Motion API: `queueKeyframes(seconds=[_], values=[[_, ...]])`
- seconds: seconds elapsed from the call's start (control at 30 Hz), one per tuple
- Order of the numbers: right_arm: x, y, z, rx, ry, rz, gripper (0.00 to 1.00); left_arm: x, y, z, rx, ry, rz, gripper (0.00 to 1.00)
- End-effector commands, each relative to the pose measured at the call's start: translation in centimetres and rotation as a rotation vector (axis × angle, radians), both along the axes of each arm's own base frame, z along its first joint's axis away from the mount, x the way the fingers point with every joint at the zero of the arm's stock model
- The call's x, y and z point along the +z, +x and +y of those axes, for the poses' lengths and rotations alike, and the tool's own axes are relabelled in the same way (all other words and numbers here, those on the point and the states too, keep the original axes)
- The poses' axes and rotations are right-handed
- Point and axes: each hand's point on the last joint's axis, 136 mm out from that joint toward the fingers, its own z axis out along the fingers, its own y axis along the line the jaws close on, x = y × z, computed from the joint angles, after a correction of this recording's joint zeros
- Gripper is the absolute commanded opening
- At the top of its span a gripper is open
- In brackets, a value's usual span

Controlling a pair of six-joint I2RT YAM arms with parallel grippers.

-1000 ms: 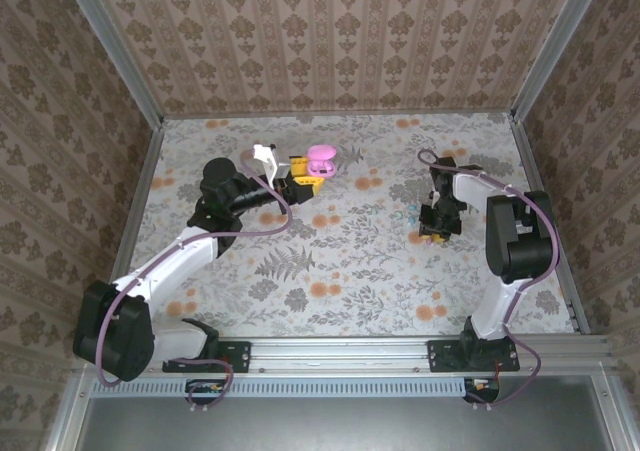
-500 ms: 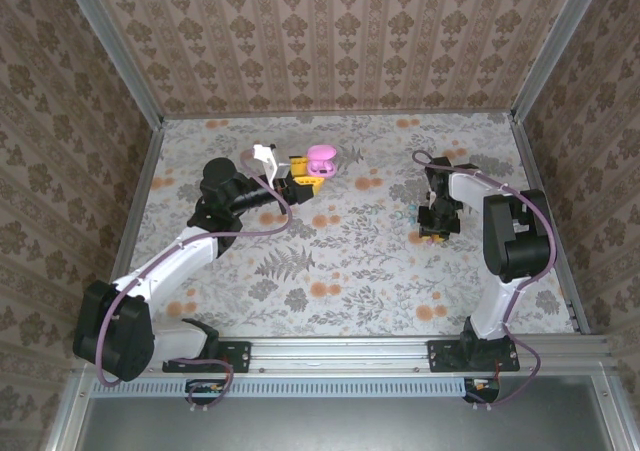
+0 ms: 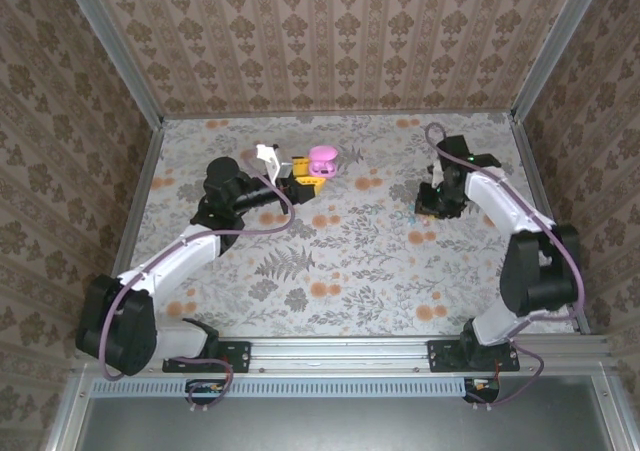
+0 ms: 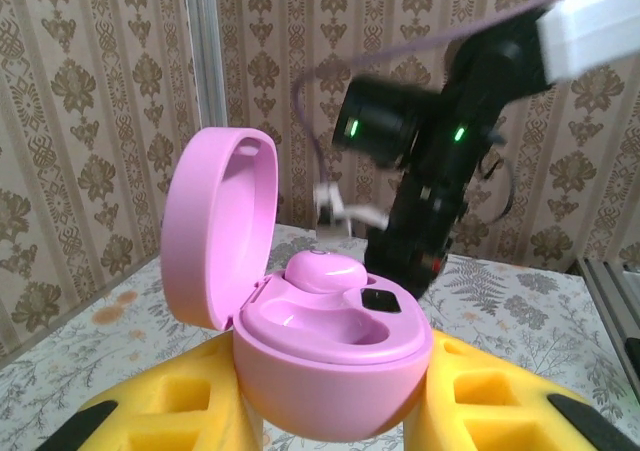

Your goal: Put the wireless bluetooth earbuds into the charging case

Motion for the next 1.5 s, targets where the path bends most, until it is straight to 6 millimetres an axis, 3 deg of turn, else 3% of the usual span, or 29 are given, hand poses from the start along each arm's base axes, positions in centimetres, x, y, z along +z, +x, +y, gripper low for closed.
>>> queueKeyframes(seconds=[0.0,0.1,0.23,0.43,0.57,0.77,1.47], values=[[9.0,1.0,5.7,0.075,0.328,-0.211,0.19,2.0,0.5,-0.1,0.001,-0.038,-0.077,0.27],[15.0,1.3,9.3,0.173,0.481,-0.342,0.2,1.9,0.7,-0.3,-0.005,-0.045,-0.071,0.27],[20.6,1.5,13.1,0.28,0.577,-0.466,0.21,1.8,0.9,-0.5,-0.01,-0.05,-0.069,0.27],[24.4,1.7,18.5,0.394,0.694,-0.539,0.21,1.6,1.2,-0.7,-0.01,-0.056,-0.055,0.27],[24.7,1.6,20.6,0.439,0.708,-0.531,0.21,1.3,1.3,-0.7,-0.004,-0.056,-0.043,0.27],[24.1,0.8,21.9,0.468,0.684,-0.518,0.21,1.3,1.5,-0.5,0.015,-0.059,-0.034,0.27],[21.6,0.1,22.5,0.472,0.542,-0.506,0.2,2.1,1.6,-0.5,0.027,-0.076,-0.035,0.27]])
